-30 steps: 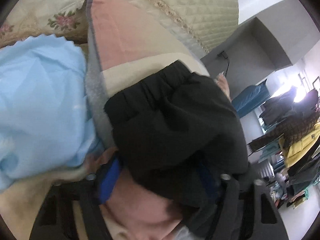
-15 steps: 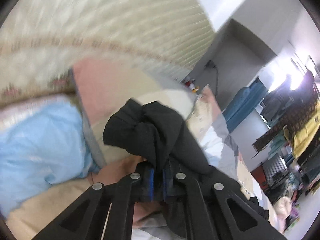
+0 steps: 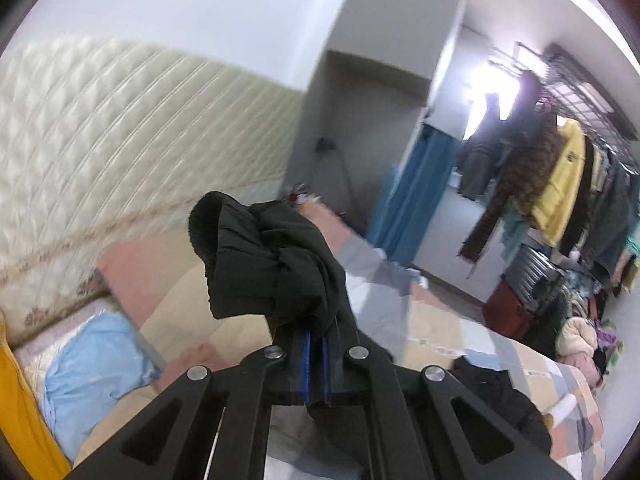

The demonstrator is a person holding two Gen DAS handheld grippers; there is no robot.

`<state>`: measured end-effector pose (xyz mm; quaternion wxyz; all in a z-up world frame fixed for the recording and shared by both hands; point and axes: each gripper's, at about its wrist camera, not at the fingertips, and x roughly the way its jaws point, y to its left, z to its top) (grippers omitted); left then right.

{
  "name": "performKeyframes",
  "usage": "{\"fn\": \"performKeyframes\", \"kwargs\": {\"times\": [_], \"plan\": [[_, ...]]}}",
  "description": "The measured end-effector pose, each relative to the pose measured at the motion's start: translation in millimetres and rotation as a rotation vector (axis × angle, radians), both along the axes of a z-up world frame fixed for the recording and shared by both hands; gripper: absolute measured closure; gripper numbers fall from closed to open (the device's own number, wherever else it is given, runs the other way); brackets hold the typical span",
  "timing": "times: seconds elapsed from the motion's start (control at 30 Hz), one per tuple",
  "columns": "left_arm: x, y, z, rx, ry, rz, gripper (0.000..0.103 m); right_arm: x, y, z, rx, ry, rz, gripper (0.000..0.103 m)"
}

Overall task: Fold large clothes
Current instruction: 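Lift the sleeve with the left tool and fold it over the jacket body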

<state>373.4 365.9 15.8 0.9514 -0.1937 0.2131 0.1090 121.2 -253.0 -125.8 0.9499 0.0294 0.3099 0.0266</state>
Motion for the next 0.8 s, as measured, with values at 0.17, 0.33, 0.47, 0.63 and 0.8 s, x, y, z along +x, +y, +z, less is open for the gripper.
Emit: {"fn": "performKeyframes", "kwargs": {"times": [0.17,0.33,0.47,0.63,0.8], "plan": [[-5,-72,47,0.091,-0.034,-0.109,0.100,-10,-3,14,-0.020,-0.070,0.004,0.000],[-8,-145,78,0.093,-0.074,-0.189,0.100,-27,-29,33,0.059,-0.189,-0.045,0.000],[-7,-208,92,0.081,-0.096,-0.260,0.100,-27,-41,37,0.042,-0.192,-0.064,0.000],[-1,-300,93,0.108,-0.083,-0.365,0.100,-19,-59,31,0.090,-0.126,-0.058,0.000],[19,-400,75,0.153,-0.028,-0.465,0.100,-23,-77,28,0.130,-0.136,-0.078,0.000]]}}
